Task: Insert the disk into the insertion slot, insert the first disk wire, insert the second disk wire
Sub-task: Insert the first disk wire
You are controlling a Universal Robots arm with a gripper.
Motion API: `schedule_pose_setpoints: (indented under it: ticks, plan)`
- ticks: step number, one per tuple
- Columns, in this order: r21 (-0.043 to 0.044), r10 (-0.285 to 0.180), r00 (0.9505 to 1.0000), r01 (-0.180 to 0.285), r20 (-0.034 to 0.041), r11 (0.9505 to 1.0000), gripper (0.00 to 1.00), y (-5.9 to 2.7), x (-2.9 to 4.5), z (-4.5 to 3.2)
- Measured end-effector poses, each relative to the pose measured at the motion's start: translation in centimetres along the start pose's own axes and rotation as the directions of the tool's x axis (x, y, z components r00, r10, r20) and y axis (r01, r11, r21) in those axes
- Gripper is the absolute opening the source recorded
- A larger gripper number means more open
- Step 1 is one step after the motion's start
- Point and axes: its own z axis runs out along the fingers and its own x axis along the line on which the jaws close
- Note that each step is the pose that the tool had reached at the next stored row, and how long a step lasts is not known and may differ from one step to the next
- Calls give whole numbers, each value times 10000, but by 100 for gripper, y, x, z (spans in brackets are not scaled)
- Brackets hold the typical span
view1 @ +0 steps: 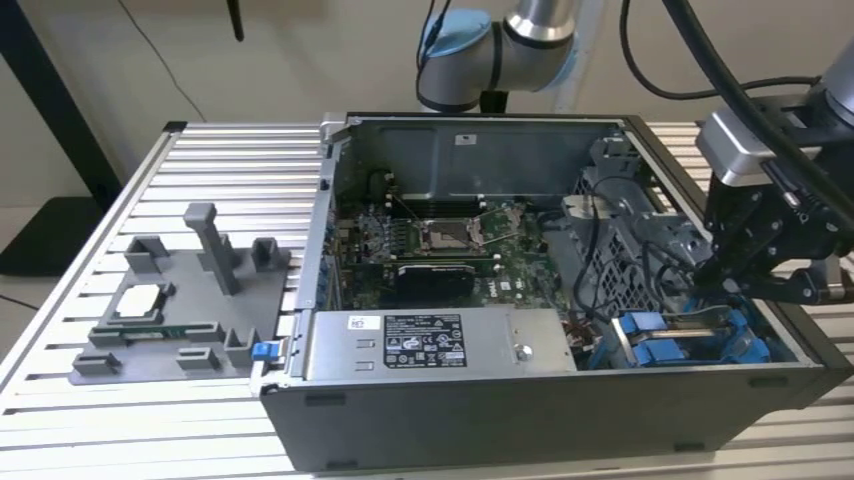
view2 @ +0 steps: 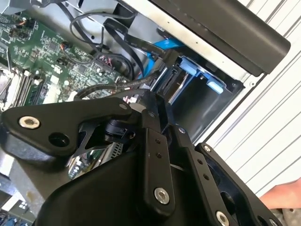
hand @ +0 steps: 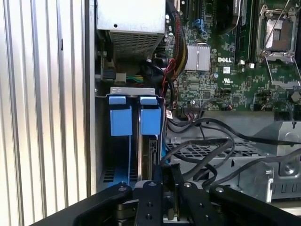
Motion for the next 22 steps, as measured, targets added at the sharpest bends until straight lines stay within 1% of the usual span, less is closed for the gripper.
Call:
schedule_pose_setpoints:
  ticks: [3,7,10,16,18,20,21,22]
  plan:
    - [-137,21,10000,-20,23,9999,0,-29,9,10]
    - [-354,54,10000,-53,36,9994,0,-67,24,24]
    - [-479,74,10000,-71,50,9988,0,-97,35,37]
    - [-665,104,9999,-97,101,9977,0,-163,50,63]
    - [-701,110,9999,-103,106,9975,0,-195,53,67]
    - [-716,113,9999,-105,106,9974,0,-218,54,70]
    - [-739,116,9999,-108,106,9972,0,-224,55,72]
    - [-785,123,9999,-115,106,9968,0,-227,57,75]
